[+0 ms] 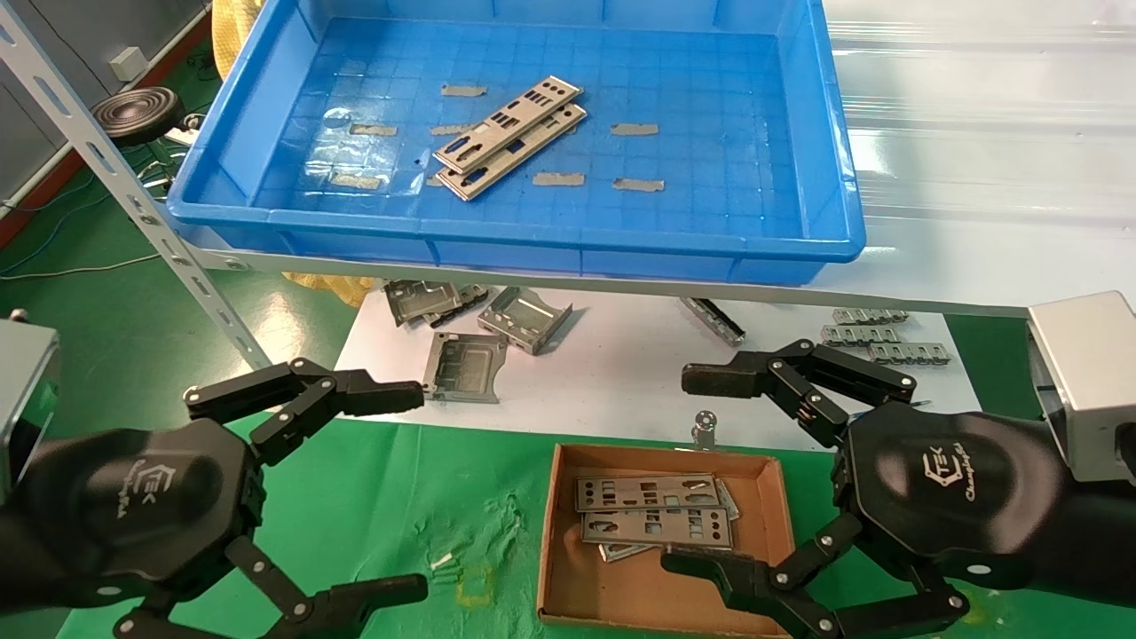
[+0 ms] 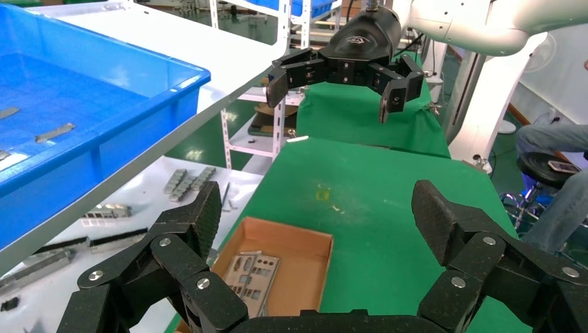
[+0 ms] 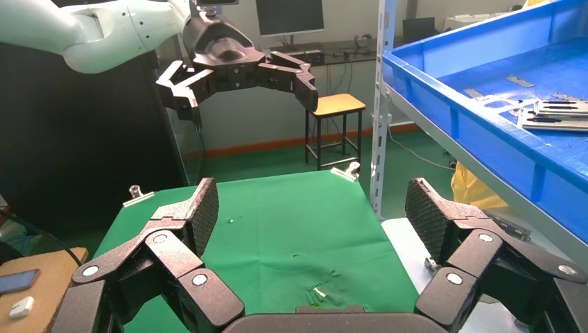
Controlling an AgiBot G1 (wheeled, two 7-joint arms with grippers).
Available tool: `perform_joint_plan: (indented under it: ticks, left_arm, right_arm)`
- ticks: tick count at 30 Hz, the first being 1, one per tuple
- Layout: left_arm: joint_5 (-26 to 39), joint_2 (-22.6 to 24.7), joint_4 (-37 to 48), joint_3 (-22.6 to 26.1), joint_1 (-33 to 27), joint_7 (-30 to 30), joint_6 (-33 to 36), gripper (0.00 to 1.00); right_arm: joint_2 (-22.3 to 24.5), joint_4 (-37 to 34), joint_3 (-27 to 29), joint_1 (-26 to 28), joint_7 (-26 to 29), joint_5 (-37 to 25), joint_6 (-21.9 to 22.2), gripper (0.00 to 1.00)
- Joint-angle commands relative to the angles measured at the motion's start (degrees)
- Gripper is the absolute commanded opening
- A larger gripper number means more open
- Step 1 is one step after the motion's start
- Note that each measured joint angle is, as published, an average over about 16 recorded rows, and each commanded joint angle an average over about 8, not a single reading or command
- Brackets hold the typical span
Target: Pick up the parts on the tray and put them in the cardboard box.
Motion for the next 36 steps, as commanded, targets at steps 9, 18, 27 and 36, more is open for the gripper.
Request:
perform_joint_plan:
  ticks: [9,18,27,36]
  left_arm:
    - [0.0,0.0,0.0,0.0,0.0,0.0,0.0,1.00]
    - [0.0,0.0,0.0,0.0,0.0,0.0,0.0,1.00]
    - [0.0,0.0,0.0,0.0,0.0,0.0,0.0,1.00]
    - [0.0,0.0,0.0,0.0,0.0,0.0,0.0,1.00]
  right_arm:
    - [0.0,0.0,0.0,0.0,0.0,0.0,0.0,1.00]
    - [0.0,0.0,0.0,0.0,0.0,0.0,0.0,1.00]
    - [0.0,0.0,0.0,0.0,0.0,0.0,0.0,1.00]
    - [0.0,0.0,0.0,0.0,0.0,0.0,0.0,1.00]
